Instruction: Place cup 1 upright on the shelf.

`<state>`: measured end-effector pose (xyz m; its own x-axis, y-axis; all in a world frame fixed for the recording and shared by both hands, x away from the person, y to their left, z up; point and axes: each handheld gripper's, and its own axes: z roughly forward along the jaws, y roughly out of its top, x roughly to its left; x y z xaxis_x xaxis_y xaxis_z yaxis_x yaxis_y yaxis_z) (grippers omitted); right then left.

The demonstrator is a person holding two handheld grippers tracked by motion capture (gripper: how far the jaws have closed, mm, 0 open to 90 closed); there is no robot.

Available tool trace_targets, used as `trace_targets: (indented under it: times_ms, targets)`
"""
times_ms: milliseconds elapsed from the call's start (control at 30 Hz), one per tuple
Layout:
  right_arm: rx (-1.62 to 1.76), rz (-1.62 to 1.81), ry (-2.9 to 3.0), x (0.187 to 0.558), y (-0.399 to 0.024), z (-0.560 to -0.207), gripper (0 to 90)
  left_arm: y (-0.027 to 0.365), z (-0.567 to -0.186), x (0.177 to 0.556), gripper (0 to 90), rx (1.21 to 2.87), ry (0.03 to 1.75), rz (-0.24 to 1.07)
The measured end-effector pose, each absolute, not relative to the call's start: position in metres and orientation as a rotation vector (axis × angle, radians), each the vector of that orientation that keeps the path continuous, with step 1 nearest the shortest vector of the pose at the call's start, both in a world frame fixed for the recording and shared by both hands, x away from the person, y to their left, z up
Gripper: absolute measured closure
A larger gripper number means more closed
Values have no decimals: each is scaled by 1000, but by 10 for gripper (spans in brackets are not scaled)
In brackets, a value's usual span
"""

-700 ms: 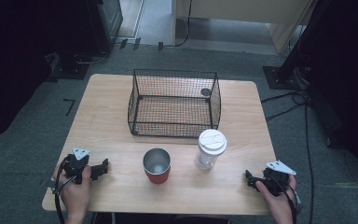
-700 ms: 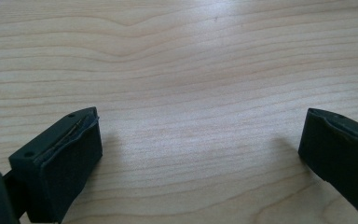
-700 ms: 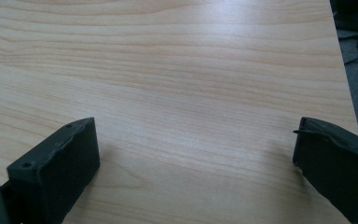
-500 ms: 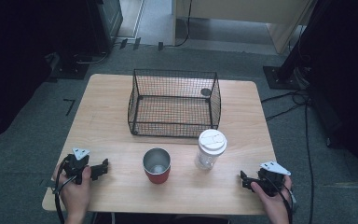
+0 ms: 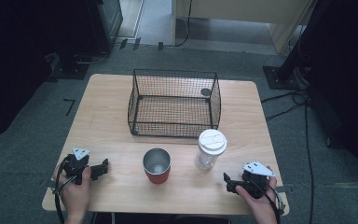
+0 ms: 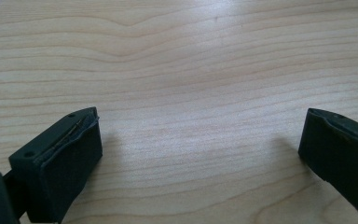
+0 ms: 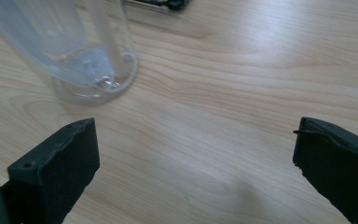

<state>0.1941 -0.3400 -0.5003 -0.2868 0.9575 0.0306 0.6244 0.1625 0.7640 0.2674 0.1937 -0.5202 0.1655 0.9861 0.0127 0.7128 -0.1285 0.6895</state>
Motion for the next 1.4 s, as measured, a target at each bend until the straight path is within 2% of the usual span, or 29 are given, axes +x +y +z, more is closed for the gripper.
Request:
trace_targets:
  times_ms: [1400]
  targets:
    - [1313, 1170, 2100, 186, -245, -471, 2, 194, -520, 267, 0, 1905, 1604, 655]
